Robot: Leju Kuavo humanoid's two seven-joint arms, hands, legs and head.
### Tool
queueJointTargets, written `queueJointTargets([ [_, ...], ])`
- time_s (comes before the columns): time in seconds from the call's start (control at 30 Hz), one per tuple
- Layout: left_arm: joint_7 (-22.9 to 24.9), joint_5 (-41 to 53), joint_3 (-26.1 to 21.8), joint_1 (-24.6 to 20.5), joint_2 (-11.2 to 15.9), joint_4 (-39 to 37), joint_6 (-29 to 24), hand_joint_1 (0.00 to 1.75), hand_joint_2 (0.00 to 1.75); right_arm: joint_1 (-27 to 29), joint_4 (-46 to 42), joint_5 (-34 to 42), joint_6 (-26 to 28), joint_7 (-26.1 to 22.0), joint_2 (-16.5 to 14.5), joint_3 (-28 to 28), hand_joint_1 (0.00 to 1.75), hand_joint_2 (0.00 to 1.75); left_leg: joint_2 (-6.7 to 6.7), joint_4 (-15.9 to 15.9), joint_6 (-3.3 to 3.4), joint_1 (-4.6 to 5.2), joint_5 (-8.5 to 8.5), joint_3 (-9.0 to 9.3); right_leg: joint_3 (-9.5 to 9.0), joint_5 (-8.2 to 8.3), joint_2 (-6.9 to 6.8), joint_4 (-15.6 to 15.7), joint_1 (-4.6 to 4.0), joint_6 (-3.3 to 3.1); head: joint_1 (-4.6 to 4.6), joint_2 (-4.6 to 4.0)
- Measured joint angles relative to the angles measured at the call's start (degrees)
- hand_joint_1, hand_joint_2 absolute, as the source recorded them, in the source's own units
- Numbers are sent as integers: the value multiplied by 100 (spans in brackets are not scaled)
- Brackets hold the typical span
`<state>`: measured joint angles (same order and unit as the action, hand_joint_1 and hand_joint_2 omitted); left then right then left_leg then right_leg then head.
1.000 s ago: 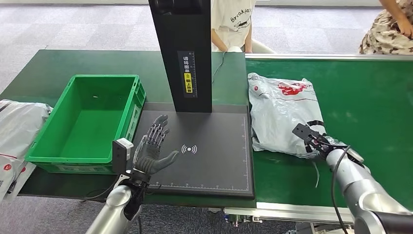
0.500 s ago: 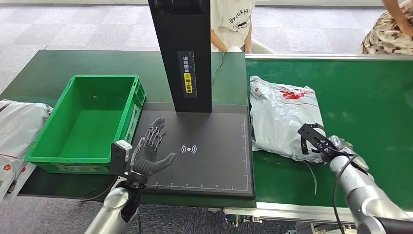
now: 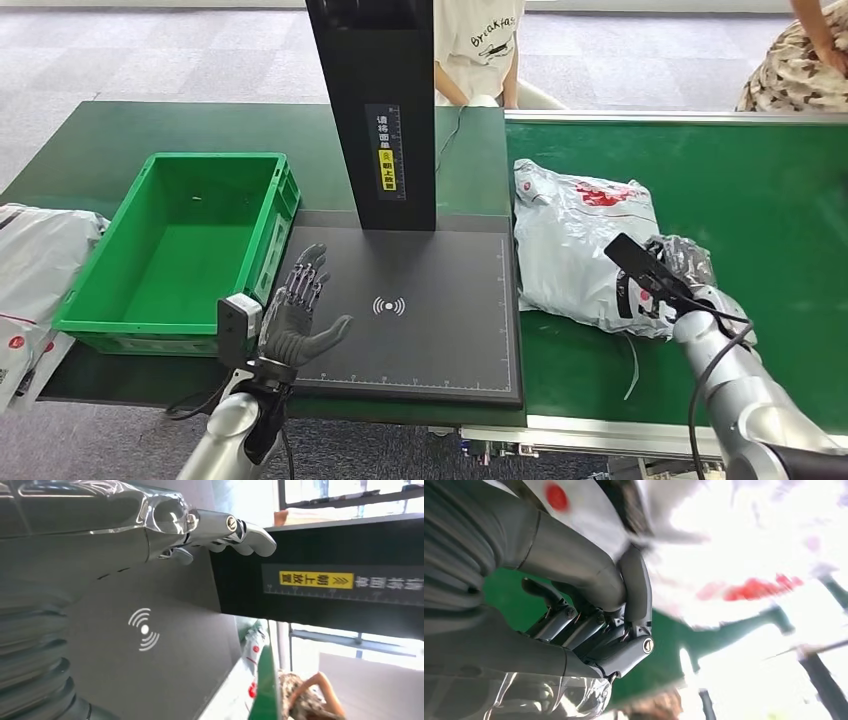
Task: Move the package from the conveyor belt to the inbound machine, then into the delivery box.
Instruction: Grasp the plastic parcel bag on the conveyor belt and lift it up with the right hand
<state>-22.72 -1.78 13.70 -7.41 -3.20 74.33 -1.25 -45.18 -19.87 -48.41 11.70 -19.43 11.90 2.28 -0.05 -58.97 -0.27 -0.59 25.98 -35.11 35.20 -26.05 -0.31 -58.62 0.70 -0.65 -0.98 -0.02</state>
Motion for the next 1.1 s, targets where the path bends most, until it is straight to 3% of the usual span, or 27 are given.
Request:
queueJointTargets([
  [0.03,-2,10,-11,30,-5,46,-8,0,175,0,-73,68,242,-226,-28,-25,174,175,-1,0,0,0,0,0,0,0,-1,0,0,0,1,0],
  [0.17,-7,19,-34,87,-23,162,-53,0,175,30,-405,385,984,-1013,-169,-160,6,175,3,1,0,0,0,1,0,0,2,-1,0,0,0,0],
  [0.2,-8,19,-36,92,-25,176,-61,0,175,34,-474,434,1072,-1105,-199,-187,0,175,3,1,0,0,0,1,0,0,3,0,0,0,0,0],
  [0.3,-9,19,-37,95,-40,192,-65,0,175,21,-587,363,836,-713,-275,-229,0,175,2,1,0,1,-1,1,0,0,1,0,0,0,-1,0],
  [0.53,-67,-32,-8,-1,-49,153,48,0,175,-301,-206,-157,-1152,1417,-307,-163,0,175,3,-2,-1,3,-1,2,0,2,2,2,0,0,0,0],
  [0.67,-80,-79,72,-127,-50,52,75,0,175,-424,40,-457,-1928,2155,-296,-16,0,175,2,-2,0,3,-1,1,1,2,2,2,0,0,0,0],
  [0.83,-98,-88,166,-210,-56,-58,72,0,175,-469,206,-774,-2183,2444,-296,204,0,175,3,-2,0,2,0,1,2,1,3,2,0,-1,1,0],
  [1.1,-8,-146,210,-404,-56,-207,40,0,175,-435,359,-646,-2784,2270,-325,402,0,175,3,-1,-1,1,-1,2,2,1,3,1,0,-1,1,0],
])
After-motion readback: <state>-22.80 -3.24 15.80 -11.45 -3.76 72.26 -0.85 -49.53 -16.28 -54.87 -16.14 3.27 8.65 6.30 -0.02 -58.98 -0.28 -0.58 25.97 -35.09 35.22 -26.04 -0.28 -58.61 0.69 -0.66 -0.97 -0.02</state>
